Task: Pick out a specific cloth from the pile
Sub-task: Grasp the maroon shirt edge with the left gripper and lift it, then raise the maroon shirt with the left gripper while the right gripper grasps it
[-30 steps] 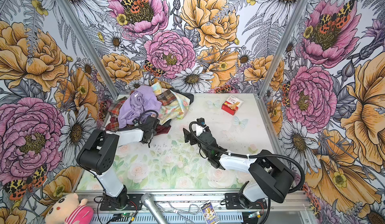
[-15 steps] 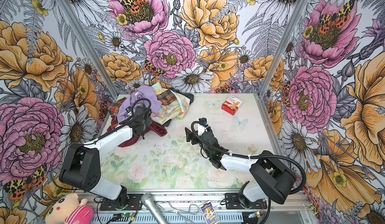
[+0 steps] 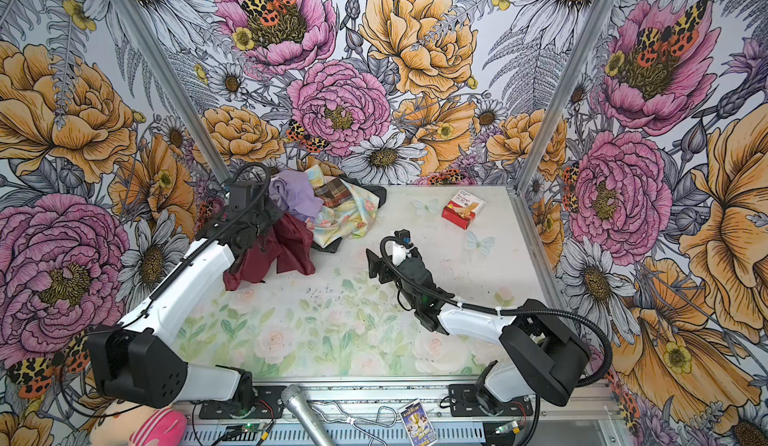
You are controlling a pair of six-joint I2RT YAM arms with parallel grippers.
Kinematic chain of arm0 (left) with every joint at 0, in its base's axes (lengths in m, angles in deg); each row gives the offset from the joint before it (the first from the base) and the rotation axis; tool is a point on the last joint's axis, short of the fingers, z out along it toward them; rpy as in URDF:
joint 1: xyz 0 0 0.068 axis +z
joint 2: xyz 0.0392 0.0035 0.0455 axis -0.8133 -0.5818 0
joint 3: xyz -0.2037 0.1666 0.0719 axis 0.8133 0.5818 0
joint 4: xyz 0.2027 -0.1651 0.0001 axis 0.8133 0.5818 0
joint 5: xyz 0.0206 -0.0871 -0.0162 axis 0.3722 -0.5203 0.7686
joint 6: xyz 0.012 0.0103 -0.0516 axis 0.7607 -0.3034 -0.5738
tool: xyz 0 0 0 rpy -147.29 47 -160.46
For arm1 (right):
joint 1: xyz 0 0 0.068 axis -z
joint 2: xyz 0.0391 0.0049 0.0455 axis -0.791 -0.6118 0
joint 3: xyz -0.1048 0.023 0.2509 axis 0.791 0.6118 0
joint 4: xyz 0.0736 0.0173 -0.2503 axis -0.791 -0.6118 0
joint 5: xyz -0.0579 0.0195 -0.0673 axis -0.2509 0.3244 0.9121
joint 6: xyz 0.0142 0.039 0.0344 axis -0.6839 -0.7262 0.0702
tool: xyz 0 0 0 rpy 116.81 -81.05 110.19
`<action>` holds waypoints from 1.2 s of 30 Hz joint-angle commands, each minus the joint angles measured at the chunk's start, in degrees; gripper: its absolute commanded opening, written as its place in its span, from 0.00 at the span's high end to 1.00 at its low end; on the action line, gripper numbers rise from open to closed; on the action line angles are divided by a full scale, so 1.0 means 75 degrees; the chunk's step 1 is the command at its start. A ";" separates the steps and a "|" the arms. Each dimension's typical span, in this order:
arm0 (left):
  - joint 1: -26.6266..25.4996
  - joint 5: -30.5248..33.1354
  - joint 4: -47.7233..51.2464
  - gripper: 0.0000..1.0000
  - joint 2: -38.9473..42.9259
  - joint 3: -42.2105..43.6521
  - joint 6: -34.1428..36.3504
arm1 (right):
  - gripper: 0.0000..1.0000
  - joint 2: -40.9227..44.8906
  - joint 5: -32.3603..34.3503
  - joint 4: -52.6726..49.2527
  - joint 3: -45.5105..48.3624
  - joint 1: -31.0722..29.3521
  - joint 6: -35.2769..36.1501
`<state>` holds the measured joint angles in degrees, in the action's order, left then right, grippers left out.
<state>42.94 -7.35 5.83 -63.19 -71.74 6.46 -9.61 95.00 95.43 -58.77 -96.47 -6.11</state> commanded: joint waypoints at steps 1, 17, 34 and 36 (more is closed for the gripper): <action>0.0091 -0.0343 -0.0169 1.00 0.0327 -0.0682 0.0174 | 0.05 -0.0062 -0.0058 -0.0056 -0.0245 -0.0074 -0.0042; -0.0145 -0.0782 0.0477 1.00 -0.0044 -0.3041 0.0624 | 0.05 -0.0223 -0.0238 -0.0264 -0.1114 -0.0126 0.0223; -0.1040 -0.0867 0.1288 1.00 -0.0274 -0.5188 0.1556 | 0.03 -0.1603 -0.1296 -0.0137 -0.3732 -0.0442 0.0625; -0.1104 -0.1158 0.1292 1.00 -0.0235 -0.5069 0.1559 | 0.02 -0.1911 -0.1565 0.0145 -0.3981 -0.0515 0.0686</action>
<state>35.46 -13.23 16.15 -65.40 -109.27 15.66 -21.26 87.04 93.29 -85.74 -99.66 -1.96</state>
